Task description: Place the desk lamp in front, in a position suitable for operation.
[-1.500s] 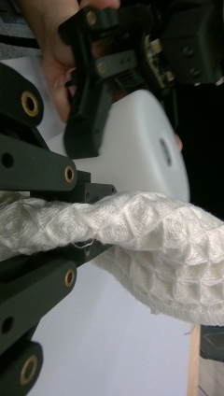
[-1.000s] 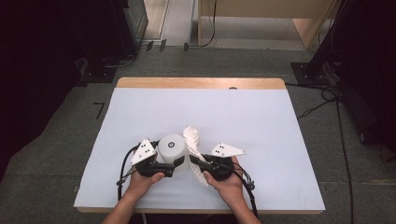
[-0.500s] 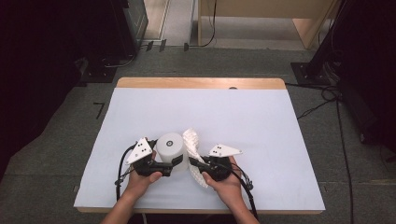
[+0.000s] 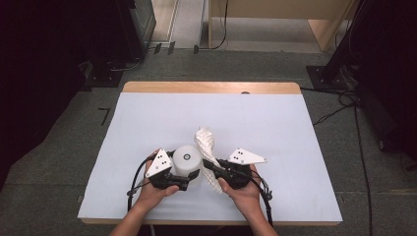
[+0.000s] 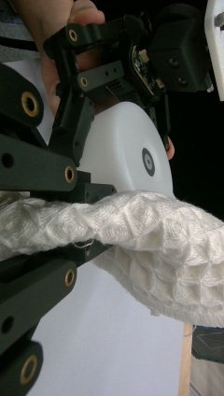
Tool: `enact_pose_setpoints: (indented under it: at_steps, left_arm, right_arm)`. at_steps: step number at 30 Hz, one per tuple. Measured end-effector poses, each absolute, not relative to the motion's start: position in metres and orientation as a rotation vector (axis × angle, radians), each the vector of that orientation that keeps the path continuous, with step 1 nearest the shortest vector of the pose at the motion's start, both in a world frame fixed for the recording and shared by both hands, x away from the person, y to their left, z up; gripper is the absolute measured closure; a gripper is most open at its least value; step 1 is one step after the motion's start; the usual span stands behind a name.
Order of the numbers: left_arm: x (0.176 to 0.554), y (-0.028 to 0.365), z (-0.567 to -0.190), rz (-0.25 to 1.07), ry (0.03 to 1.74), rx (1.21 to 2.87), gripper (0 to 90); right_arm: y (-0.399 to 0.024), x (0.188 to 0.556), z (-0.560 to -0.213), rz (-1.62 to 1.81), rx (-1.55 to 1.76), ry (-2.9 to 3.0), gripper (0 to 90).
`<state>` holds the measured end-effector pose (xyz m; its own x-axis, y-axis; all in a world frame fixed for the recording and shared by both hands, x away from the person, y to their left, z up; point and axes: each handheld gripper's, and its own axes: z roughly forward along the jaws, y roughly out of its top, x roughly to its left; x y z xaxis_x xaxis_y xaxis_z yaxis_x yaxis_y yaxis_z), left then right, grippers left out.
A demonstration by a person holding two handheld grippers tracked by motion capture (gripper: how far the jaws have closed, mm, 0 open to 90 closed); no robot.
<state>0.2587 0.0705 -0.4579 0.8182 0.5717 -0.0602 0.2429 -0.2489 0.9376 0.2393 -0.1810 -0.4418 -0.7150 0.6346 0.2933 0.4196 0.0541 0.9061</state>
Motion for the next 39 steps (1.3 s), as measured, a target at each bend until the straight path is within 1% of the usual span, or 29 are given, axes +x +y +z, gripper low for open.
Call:
enact_pose_setpoints:
  at_steps: [13, 19, 24, 29, 34, 36, 39]
  left_arm:
    - [0.260, 0.088, -0.442, 0.349, 0.642, 1.732, 8.9]
    - [0.258, 0.081, -0.446, 0.347, 0.624, 1.760, 8.9]
    - [0.259, 0.073, -0.454, 0.363, 0.610, 1.808, 8.9]
    - [0.263, 0.073, -0.457, 0.430, 0.640, 1.793, 8.9]
    - [0.266, 0.081, -0.455, 0.422, 0.646, 1.749, 8.8]
    - [0.269, 0.084, -0.455, 0.441, 0.663, 1.746, 8.9]
    - [0.272, 0.088, -0.458, 0.466, 0.677, 1.753, 8.9]
  right_arm:
    - [-0.165, 0.244, -0.469, 1.642, 1.142, 2.263, 80.1]
    - [-0.168, 0.244, -0.465, 1.642, 1.139, 2.235, 80.1]
    - [-0.175, 0.242, -0.454, 1.679, 1.127, 2.182, 80.1]
    - [-0.179, 0.239, -0.444, 1.734, 1.083, 2.152, 80.1]
    - [-0.173, 0.243, -0.457, 1.682, 1.102, 2.217, 80.0]
    - [-0.173, 0.245, -0.463, 1.658, 1.129, 2.225, 80.0]
    - [-0.178, 0.248, -0.463, 1.656, 1.161, 2.200, 80.0]
